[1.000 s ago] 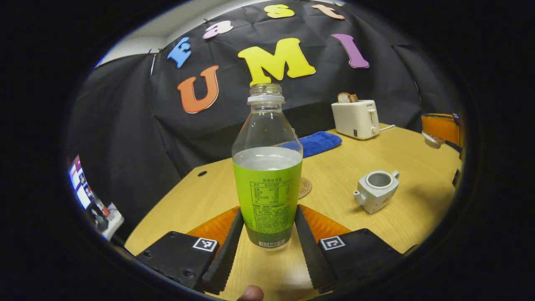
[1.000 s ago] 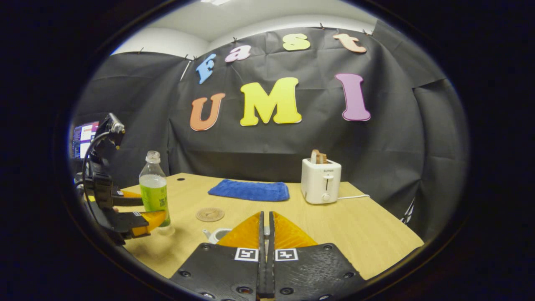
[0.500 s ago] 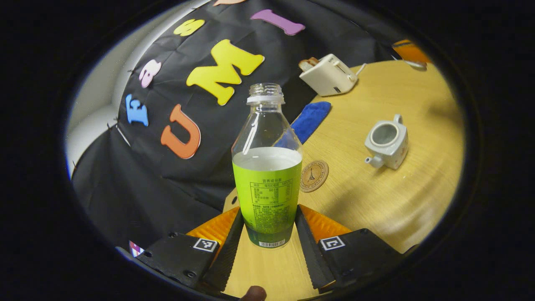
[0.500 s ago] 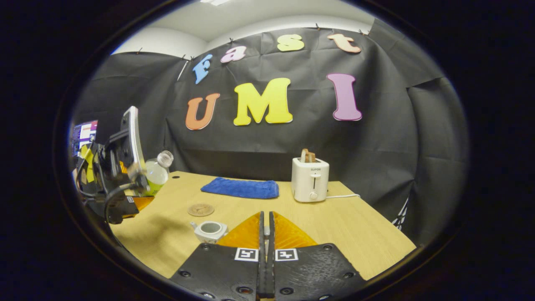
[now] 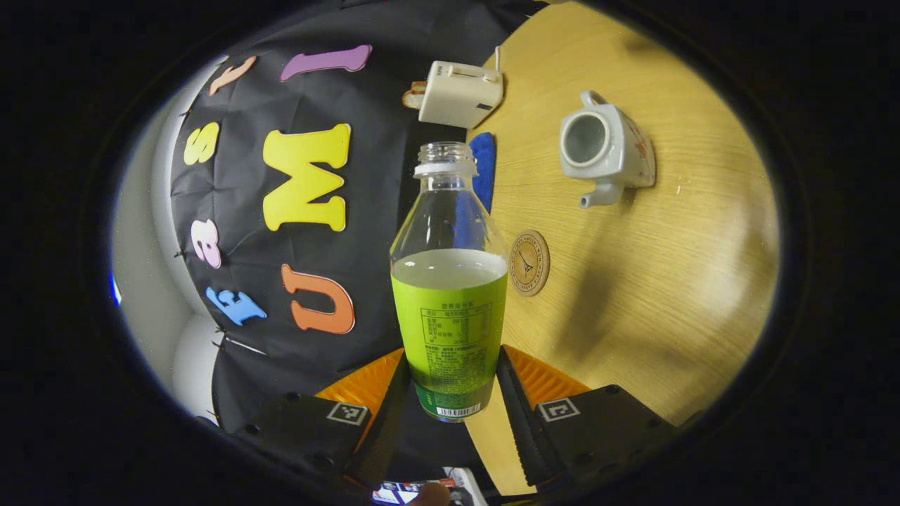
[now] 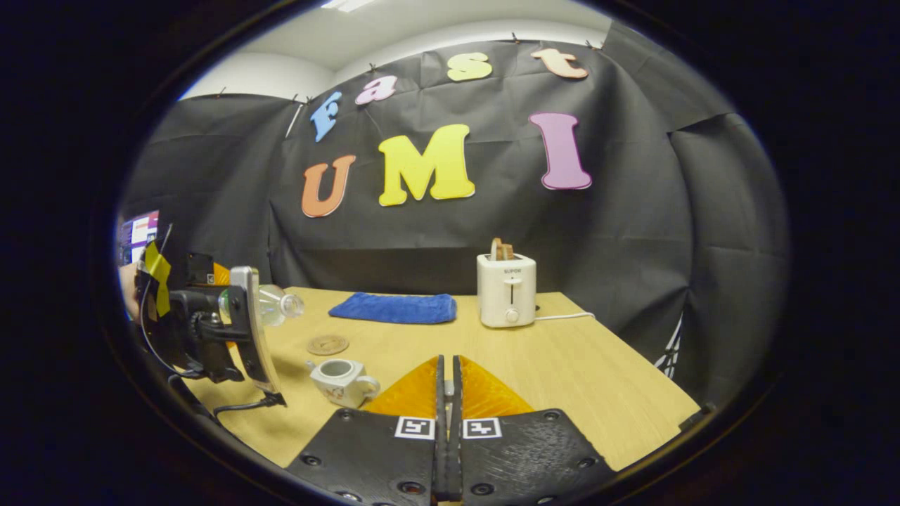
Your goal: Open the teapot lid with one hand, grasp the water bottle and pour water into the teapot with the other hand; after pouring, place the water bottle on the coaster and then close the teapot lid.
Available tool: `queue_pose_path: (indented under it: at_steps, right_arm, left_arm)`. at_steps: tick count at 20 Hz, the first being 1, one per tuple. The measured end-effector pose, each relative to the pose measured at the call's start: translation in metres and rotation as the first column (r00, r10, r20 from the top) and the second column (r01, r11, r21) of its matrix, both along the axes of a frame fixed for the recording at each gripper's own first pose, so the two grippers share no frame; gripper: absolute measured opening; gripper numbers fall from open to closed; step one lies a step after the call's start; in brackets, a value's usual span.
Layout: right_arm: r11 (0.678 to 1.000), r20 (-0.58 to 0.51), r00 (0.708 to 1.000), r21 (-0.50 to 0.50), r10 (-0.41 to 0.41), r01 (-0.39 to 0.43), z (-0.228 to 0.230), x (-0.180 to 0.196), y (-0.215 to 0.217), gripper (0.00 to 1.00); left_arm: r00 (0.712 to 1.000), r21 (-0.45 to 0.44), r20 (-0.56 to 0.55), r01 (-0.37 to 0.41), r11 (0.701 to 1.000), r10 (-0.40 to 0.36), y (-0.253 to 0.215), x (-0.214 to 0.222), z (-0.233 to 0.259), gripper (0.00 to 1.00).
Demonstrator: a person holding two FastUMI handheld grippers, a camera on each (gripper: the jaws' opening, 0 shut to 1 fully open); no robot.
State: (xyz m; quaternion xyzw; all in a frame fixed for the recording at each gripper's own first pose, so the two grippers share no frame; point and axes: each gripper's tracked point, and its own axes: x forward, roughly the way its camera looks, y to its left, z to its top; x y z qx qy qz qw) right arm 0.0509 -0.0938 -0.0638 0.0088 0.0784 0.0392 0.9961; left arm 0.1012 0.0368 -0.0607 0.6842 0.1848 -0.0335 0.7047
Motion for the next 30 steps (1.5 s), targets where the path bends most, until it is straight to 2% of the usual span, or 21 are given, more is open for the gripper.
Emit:
queue_pose_path:
  at_steps: [6, 13, 20, 30]
  right_arm:
    - [1.0, -0.006, 1.0, 0.009, -0.008, 0.008, -0.006, -0.003, -0.009, 0.0]
    - [0.999, -0.019, 1.0, 0.026, -0.022, 0.022, -0.014, -0.003, -0.022, 0.0]
    - [0.999, -0.027, 0.999, 0.035, -0.024, 0.025, -0.019, -0.003, -0.029, 0.0]
    - [0.999, -0.031, 0.999, 0.048, -0.025, 0.026, -0.023, -0.006, -0.034, 0.0]
  left_arm:
    - [0.996, 0.172, -0.081, 0.048, 0.984, -0.035, -0.015, 0.001, -0.009, 0.73]
    - [0.992, 0.32, -0.118, 0.076, 0.944, -0.04, -0.02, 0.002, -0.011, 0.73]
    - [0.992, 0.45, -0.105, 0.113, 0.886, -0.073, -0.031, 0.006, 0.004, 0.73]
    - [0.989, 0.608, -0.062, 0.144, 0.781, -0.135, -0.052, 0.015, 0.027, 0.73]
